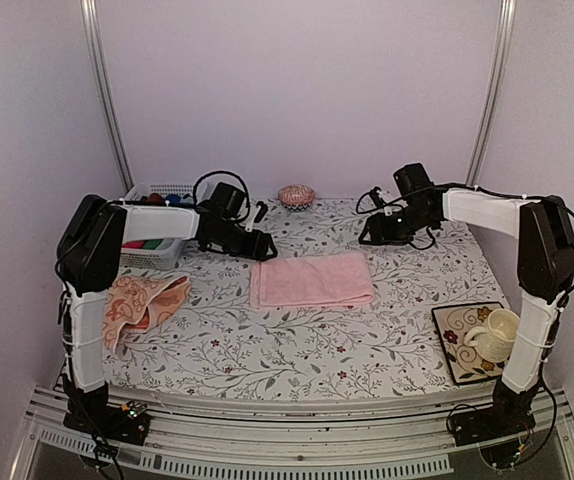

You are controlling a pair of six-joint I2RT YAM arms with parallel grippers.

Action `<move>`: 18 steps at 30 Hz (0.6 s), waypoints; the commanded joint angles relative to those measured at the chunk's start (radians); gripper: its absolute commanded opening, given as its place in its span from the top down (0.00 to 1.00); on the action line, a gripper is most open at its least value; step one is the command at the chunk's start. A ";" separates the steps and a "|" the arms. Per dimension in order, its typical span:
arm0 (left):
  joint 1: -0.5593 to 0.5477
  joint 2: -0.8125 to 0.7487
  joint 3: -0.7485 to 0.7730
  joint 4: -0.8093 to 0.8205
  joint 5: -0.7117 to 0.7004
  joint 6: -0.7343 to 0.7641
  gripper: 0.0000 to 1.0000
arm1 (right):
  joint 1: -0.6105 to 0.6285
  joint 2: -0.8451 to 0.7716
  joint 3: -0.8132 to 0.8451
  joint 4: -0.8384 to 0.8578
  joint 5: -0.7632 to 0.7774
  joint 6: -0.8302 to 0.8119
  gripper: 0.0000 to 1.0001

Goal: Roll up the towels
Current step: Adjust the towel at the center of the board.

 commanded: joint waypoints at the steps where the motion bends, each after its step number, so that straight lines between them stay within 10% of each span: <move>1: 0.017 0.011 -0.006 -0.021 0.015 -0.005 0.32 | 0.001 -0.015 0.009 0.009 -0.013 0.000 0.42; 18: 0.037 0.054 -0.006 -0.023 0.098 -0.014 0.47 | 0.001 0.001 0.023 -0.002 -0.016 -0.007 0.42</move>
